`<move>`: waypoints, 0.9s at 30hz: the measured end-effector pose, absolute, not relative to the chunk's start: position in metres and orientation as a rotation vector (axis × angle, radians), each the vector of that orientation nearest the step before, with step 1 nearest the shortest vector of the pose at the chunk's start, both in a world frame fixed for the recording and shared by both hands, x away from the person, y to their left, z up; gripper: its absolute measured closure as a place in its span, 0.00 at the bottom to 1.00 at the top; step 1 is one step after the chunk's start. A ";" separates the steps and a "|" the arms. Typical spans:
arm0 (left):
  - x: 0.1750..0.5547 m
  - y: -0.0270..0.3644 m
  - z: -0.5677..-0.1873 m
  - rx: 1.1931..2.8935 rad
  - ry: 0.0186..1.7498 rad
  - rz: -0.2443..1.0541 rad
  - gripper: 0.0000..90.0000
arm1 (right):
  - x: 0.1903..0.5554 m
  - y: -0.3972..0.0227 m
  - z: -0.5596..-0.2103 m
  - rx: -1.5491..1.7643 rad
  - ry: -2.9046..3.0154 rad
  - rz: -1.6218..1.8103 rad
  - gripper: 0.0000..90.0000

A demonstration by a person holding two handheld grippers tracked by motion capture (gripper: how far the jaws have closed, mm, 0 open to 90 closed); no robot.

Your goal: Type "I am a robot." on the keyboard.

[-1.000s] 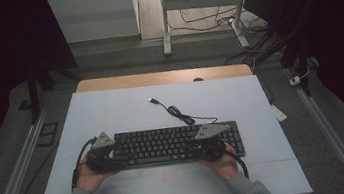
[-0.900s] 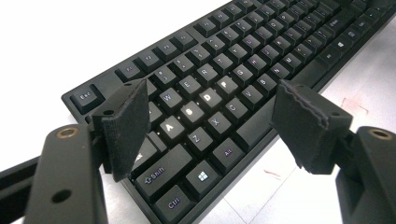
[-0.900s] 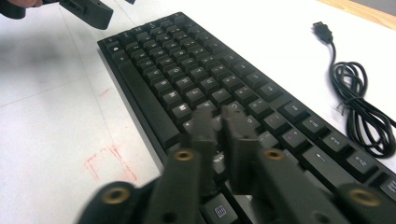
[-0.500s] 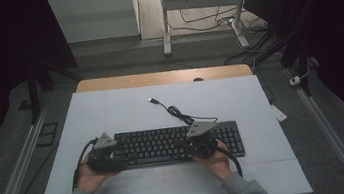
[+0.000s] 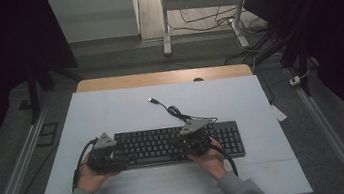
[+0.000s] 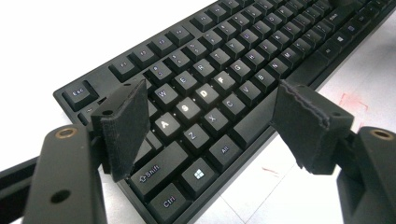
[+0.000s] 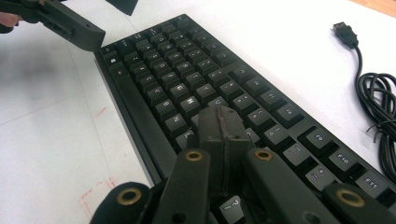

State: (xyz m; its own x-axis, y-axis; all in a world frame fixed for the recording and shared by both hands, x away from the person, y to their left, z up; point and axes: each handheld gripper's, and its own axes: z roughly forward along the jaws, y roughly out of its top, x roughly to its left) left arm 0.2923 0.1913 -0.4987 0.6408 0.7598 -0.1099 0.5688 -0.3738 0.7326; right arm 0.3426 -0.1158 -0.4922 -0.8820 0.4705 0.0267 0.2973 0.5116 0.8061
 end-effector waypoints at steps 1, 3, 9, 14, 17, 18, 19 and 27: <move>0.293 0.191 -0.499 2.087 1.034 0.313 0.30 | 0.343 -0.114 -0.493 0.657 2.558 1.307 1.00; 0.293 0.191 -0.499 2.087 1.036 0.315 0.30 | 0.344 -0.111 -0.493 0.659 2.567 1.298 1.00; 0.293 0.191 -0.499 2.090 1.028 0.316 0.30 | 0.348 -0.101 -0.496 0.668 2.587 1.271 1.00; 0.293 0.190 -0.499 2.093 1.027 0.315 0.30 | 0.351 -0.093 -0.501 0.679 2.615 1.237 1.00; 0.292 0.190 -0.499 2.095 1.028 0.317 0.30 | 0.352 -0.088 -0.505 0.688 2.640 1.207 1.00; 0.292 0.190 -0.499 2.095 1.028 0.318 0.30 | 0.352 -0.087 -0.506 0.688 2.647 1.199 1.00; 0.292 0.190 -0.499 2.095 1.028 0.318 0.30 | 0.353 -0.085 -0.507 0.686 2.656 1.181 1.00; 0.293 0.190 -0.499 2.098 1.029 0.317 0.30 | 0.353 -0.080 -0.511 0.669 2.684 1.153 1.00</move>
State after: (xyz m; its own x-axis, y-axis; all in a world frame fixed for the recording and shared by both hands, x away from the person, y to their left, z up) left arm 0.2926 0.1900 -0.4993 0.6438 0.7581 -0.1038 0.5684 -0.3830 0.7282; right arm 0.3527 -0.0795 -0.5113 -0.8904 0.4534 0.0413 0.3420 0.6064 0.7178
